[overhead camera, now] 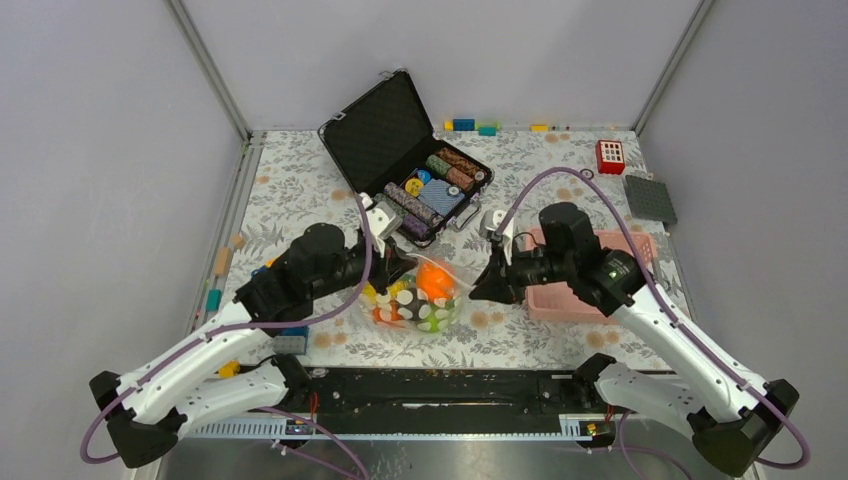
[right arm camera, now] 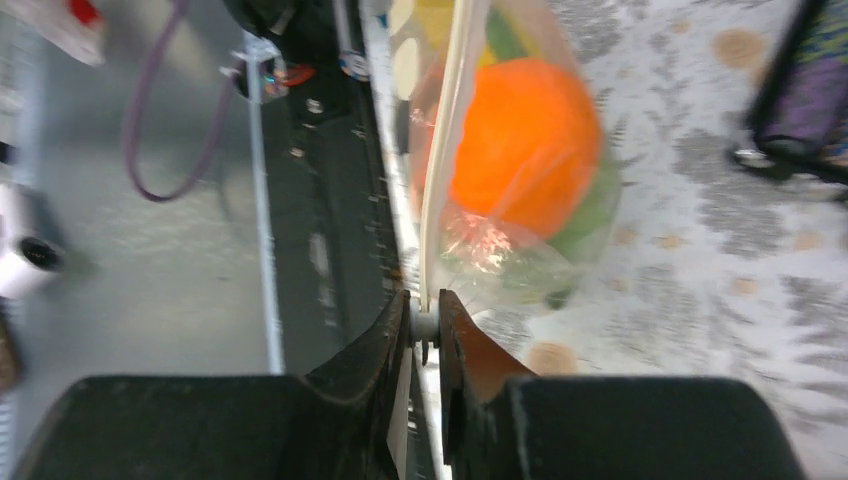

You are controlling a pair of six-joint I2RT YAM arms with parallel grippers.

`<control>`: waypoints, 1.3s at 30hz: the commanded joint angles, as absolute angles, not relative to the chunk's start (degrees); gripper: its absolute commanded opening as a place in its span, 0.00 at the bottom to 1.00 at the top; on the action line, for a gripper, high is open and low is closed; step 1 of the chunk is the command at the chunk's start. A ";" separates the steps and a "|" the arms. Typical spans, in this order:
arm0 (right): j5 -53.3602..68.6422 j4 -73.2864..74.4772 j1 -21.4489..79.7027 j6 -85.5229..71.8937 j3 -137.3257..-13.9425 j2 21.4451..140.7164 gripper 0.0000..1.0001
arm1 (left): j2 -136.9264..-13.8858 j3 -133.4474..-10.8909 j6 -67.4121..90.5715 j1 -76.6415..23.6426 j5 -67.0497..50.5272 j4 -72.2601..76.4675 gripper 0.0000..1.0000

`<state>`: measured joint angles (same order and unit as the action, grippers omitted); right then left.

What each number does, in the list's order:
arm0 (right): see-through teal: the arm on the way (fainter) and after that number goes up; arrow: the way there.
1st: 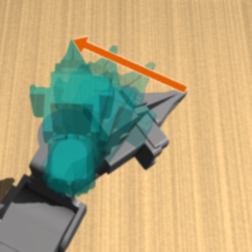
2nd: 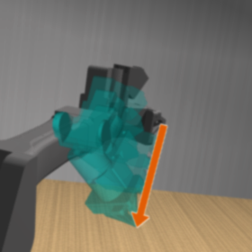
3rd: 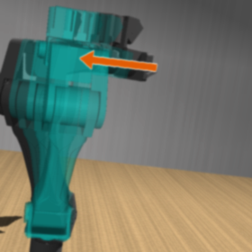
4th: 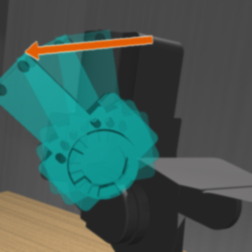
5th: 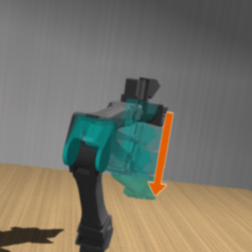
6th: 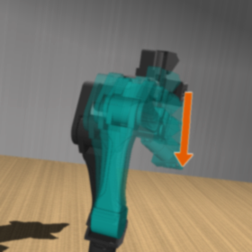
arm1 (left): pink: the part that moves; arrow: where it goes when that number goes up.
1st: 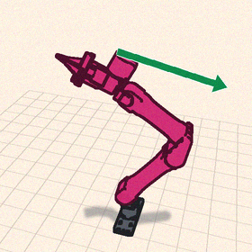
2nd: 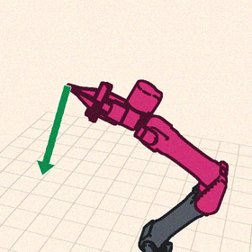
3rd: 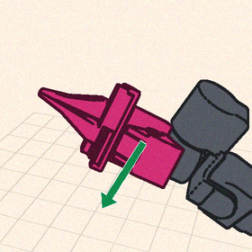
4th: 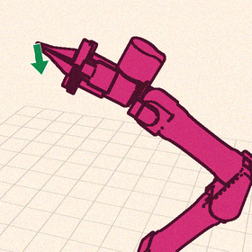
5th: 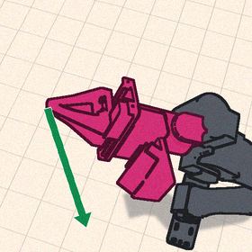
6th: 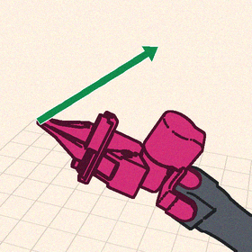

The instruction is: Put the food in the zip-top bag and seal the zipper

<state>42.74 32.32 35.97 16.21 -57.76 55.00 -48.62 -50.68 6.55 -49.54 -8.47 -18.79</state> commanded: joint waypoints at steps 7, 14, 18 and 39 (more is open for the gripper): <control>39.67 22.30 46.14 -15.73 -48.23 48.37 0.00 | -46.31 -58.52 26.52 -48.92 -10.58 -34.43 0.00; 23.59 24.73 46.05 -23.57 -45.21 46.49 0.00 | -52.81 -58.19 26.18 -48.93 -9.92 -33.15 0.02; 11.38 28.43 45.67 -25.91 -44.37 48.71 0.00 | -63.42 -59.58 25.56 -48.83 -4.08 -31.49 0.44; -21.42 33.23 38.45 -28.45 -48.86 52.71 1.00 | -56.55 -62.26 35.66 -47.42 49.50 -31.61 0.99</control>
